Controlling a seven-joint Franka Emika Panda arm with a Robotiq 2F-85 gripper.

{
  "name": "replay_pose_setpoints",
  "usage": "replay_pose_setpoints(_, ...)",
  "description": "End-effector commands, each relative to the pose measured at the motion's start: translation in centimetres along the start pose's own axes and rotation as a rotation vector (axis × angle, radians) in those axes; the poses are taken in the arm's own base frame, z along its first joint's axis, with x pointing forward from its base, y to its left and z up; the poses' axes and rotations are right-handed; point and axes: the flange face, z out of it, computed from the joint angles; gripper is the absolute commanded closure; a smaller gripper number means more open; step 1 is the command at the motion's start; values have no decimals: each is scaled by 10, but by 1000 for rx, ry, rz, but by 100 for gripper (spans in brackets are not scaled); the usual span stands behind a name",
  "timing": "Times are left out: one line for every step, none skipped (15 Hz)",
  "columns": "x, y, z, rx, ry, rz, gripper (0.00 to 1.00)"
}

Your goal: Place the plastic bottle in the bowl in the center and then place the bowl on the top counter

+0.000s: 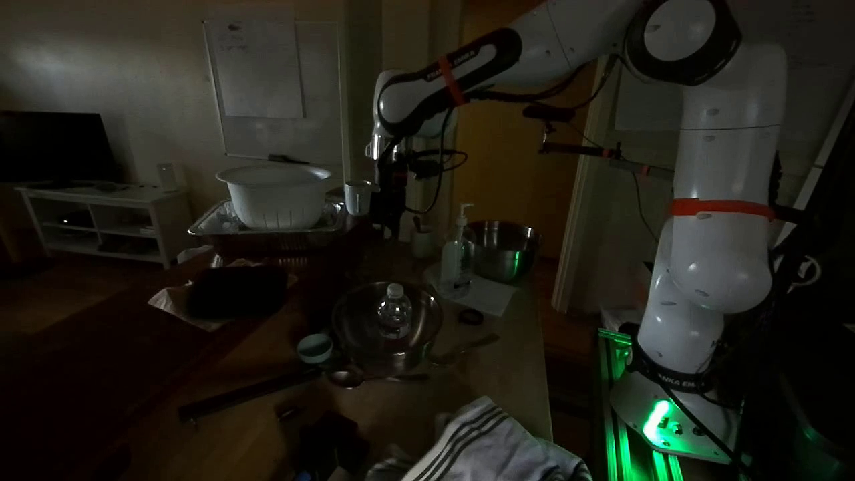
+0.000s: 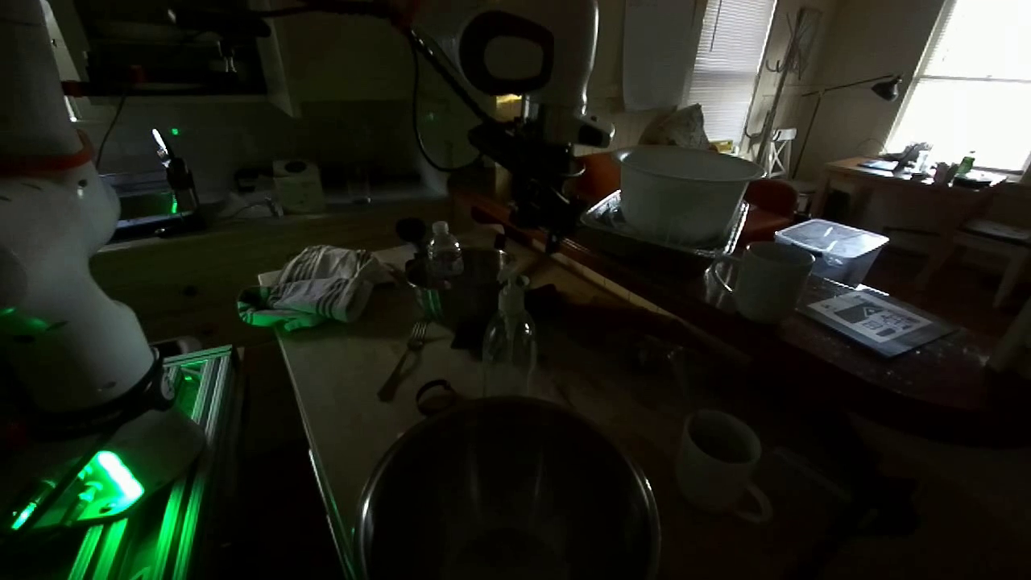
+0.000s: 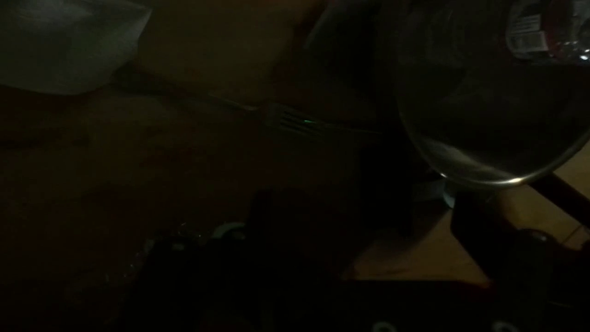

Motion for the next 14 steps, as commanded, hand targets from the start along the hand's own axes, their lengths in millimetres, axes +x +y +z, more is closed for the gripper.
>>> replay_pose_setpoints(8,14,3,-1,22,83,0)
replay_pose_setpoints(4,5,12,-2,-4,29,0)
replay_pose_setpoints(5,9,11,-4,1,47,0)
replay_pose_setpoints(6,11,8,-5,6,56,0)
replay_pose_setpoints(4,6,8,-23,-3,11,0)
replay_pose_setpoints(1,-6,16,-67,-27,-30,0)
replay_pose_setpoints(-2,-16,22,-76,-44,-77,0)
replay_pose_setpoints(-6,-27,29,-87,-59,-121,0)
replay_pose_setpoints(-9,-36,35,-90,-71,-155,0)
replay_pose_setpoints(-12,-44,40,-100,-85,-181,0)
replay_pose_setpoints(-15,-50,46,-102,-98,-215,0)
replay_pose_setpoints(-16,-55,51,-110,-108,-241,0)
replay_pose_setpoints(-17,-58,62,-127,-117,-256,0)
replay_pose_setpoints(-18,-59,71,-146,-129,-268,0)
